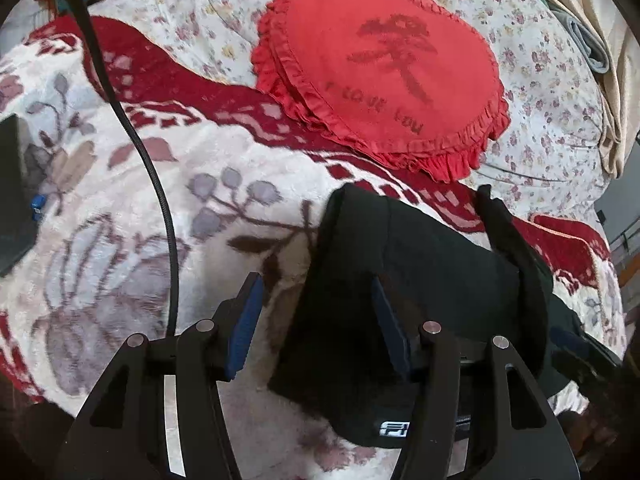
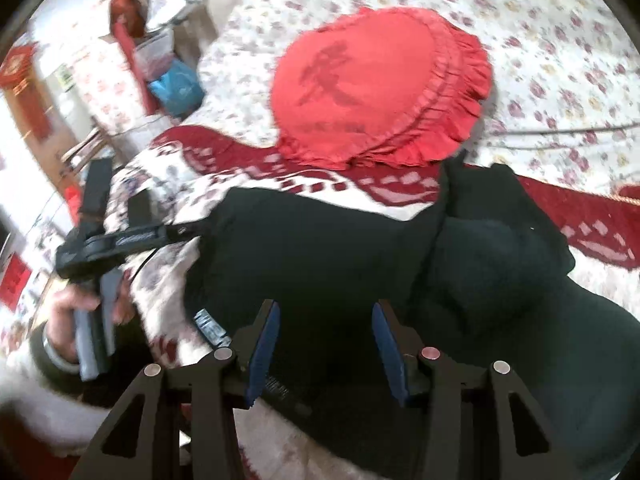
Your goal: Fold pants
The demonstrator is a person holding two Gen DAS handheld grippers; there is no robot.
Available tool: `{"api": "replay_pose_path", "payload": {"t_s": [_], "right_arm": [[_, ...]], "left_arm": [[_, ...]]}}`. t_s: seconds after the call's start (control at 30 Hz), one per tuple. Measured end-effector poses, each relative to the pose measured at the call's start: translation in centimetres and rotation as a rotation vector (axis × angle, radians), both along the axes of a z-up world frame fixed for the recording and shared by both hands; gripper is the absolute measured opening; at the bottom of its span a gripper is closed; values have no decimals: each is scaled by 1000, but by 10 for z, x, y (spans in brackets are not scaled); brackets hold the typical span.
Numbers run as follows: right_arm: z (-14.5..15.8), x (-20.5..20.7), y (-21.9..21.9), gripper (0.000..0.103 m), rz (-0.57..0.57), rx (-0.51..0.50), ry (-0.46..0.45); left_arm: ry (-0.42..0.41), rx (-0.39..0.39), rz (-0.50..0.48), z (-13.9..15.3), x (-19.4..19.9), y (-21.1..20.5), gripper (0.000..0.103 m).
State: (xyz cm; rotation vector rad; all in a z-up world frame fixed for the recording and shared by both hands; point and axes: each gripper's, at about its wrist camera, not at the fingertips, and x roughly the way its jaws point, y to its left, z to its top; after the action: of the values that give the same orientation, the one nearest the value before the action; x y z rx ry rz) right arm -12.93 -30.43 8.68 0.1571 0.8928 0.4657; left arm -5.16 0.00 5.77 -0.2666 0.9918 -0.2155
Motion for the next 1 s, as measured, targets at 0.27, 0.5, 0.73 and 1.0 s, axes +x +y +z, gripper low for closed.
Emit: {"api": "replay_pose_path", "payload": {"t_s": [0.27, 0.5, 0.73, 1.0], "right_arm": [[5, 75, -13, 54, -187, -109, -4], [-31, 156, -3, 56, -194, -245, 110], [-47, 163, -13, 26, -211, -161, 130], [-13, 135, -29, 10, -227, -95, 15]], "left_arm": [[-58, -20, -89, 9, 2, -15, 20], [-27, -14, -104, 3, 6, -15, 20], [-29, 35, -109, -1, 11, -19, 20], [-41, 37, -94, -1, 10, -22, 20]]}}
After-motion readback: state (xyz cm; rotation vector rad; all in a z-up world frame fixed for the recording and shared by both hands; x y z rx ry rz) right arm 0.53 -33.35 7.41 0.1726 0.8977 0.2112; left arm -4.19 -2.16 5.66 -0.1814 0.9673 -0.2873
